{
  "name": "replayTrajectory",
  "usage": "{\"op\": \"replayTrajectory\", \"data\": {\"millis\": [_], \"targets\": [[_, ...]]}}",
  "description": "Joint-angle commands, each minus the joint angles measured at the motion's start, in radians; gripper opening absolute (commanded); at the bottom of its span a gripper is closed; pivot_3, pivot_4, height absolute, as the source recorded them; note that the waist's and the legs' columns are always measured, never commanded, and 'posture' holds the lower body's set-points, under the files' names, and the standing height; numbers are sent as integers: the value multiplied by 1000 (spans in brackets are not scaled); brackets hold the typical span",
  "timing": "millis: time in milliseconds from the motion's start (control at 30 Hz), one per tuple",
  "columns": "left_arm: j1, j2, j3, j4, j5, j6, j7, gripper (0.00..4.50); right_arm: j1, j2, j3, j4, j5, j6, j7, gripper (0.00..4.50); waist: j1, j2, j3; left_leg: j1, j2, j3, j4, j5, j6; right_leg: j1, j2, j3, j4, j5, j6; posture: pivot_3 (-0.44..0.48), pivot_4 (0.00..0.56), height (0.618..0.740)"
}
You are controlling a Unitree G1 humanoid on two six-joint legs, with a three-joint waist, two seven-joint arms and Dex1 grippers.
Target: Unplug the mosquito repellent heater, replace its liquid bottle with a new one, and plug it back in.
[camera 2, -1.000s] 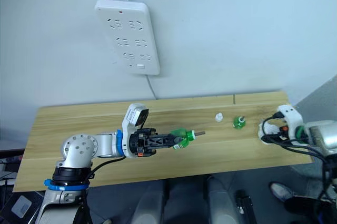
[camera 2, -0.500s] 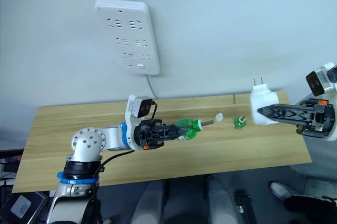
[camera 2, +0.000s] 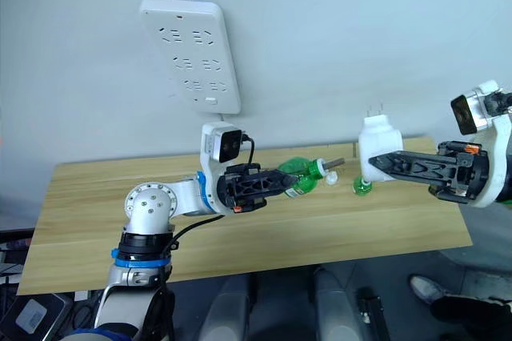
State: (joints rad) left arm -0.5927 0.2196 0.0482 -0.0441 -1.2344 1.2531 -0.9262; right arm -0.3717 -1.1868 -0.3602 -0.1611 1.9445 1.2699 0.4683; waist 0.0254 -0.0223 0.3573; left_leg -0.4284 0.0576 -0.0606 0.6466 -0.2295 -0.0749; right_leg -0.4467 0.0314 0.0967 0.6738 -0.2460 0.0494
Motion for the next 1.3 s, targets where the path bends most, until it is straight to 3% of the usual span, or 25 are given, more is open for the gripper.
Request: {"op": "replayTrajectory", "data": {"millis": [33, 633, 1300], "targets": [[3, -5, -15, -22, 1, -17, -14, 2281, -28, 8, 0, -26, 28, -25, -20, 2981, 0, 0, 0, 0, 0, 0, 0, 0, 0, 0, 0, 0, 0, 0, 0, 162, 308, 740], [-30, 7, -41, 20, 46, -40, -68, 2281, -3, -92, 22, -34, 28, 1, 101, 2981, 0, 0, 0, 0, 0, 0, 0, 0, 0, 0, 0, 0, 0, 0, 0, 144, 313, 740], [-47, -10, -76, 33, 96, -64, -107, 2281, -8, -61, 87, -119, 28, -68, 36, 2981, 0, 0, 0, 0, 0, 0, 1, 0, 0, 0, 0, 0, 2, 0, 0, 142, 322, 740]]}}
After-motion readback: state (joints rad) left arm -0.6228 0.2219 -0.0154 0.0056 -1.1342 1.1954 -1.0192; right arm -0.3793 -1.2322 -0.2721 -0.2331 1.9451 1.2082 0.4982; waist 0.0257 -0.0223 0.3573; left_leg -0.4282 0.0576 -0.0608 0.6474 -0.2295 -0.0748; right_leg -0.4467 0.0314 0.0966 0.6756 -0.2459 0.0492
